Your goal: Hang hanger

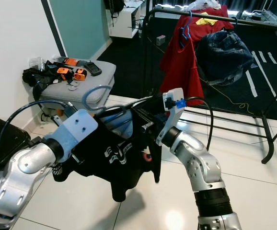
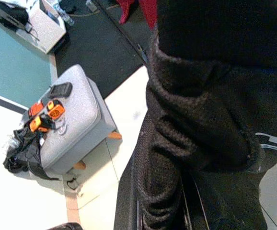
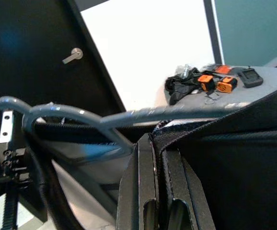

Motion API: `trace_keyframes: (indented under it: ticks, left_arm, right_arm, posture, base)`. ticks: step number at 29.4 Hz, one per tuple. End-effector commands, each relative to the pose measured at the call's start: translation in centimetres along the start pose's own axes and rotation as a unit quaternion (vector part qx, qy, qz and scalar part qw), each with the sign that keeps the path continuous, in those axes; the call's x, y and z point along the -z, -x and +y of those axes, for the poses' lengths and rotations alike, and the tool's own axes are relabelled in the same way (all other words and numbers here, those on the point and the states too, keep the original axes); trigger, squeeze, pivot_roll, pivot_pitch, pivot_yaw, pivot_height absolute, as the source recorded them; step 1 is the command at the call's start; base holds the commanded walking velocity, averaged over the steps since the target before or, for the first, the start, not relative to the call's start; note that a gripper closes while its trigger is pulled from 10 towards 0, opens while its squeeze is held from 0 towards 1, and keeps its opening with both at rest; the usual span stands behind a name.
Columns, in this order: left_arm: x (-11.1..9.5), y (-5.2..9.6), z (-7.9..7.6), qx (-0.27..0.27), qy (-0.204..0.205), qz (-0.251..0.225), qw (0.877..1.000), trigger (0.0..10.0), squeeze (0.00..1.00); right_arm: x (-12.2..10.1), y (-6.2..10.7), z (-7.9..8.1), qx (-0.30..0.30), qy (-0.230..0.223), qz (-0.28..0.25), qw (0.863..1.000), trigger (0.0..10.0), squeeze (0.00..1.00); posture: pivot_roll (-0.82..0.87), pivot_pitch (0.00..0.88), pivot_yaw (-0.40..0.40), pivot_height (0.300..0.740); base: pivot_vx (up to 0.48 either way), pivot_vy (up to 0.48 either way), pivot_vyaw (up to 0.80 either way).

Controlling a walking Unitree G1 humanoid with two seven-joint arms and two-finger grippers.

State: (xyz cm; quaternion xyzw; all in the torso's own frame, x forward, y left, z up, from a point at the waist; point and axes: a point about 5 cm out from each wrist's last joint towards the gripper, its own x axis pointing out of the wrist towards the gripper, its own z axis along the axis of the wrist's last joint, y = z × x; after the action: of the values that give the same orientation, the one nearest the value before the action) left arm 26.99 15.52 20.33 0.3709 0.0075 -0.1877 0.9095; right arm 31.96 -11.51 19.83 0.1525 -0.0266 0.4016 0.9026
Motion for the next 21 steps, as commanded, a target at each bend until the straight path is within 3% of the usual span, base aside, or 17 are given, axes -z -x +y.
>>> trace_keyframes:
  ticks: [1,5,9,12,14,15,19,21]
  left_arm:
    - [0.2,0.0,-0.2,0.0,-0.002,0.0,1.0,10.0,0.0]
    - [0.4,0.1,-0.2,0.001,-0.007,0.004,1.0,10.0,0.0]
    - [1.6,0.6,-0.3,0.007,-0.031,0.024,0.999,10.0,0.0]
    - [2.7,1.3,0.0,0.017,-0.053,0.039,0.998,10.0,0.0]
    - [3.2,2.3,-0.1,0.067,-0.073,0.028,0.995,10.0,0.0]
    - [3.2,2.3,-0.1,0.067,-0.073,0.028,0.995,10.0,0.0]
    - [3.8,4.1,1.9,0.106,-0.092,0.02,0.99,10.0,0.0]
    - [3.7,4.7,2.5,0.123,-0.101,0.016,0.987,10.0,0.0]
  right_arm:
    - [-0.3,0.0,-0.2,0.002,0.007,-0.003,1.0,0.0,0.0]
    - [-0.8,0.2,-0.7,0.013,0.003,-0.014,1.0,0.0,0.0]
    - [-2.5,1.0,-2.0,0.038,-0.019,-0.058,0.997,0.3,0.0]
    - [-3.2,1.9,-3.2,0.062,-0.003,-0.063,0.996,0.6,0.0]
    - [-3.4,2.6,-3.9,0.066,0.025,-0.039,0.997,0.9,0.0]
    - [-3.4,2.6,-3.9,0.066,0.025,-0.039,0.997,0.9,0.0]
    - [-2.8,3.6,-3.5,0.012,0.063,0.022,0.998,2.0,0.0]
    - [-2.5,3.9,-3.1,-0.015,0.07,0.043,0.996,2.0,0.0]
  posture:
    - [-0.03,0.1,-0.026,0.74]
    - [-0.03,0.099,-0.025,0.74]
    - [-0.03,0.101,-0.022,0.74]
    - [-0.03,0.1,-0.022,0.74]
    - [-0.04,0.102,-0.022,0.74]
    - [-0.04,0.102,-0.022,0.74]
    - [-0.03,0.102,-0.025,0.74]
    - [-0.03,0.102,-0.025,0.74]
  base:
    - [0.0,0.0,0.0]
    - [0.0,0.0,0.0]
    - [0.0,0.0,0.0]
    - [0.0,0.0,0.0]
    - [0.0,0.0,0.0]
    - [0.0,0.0,0.0]
    - [0.0,0.0,0.0]
    - [0.0,0.0,0.0]
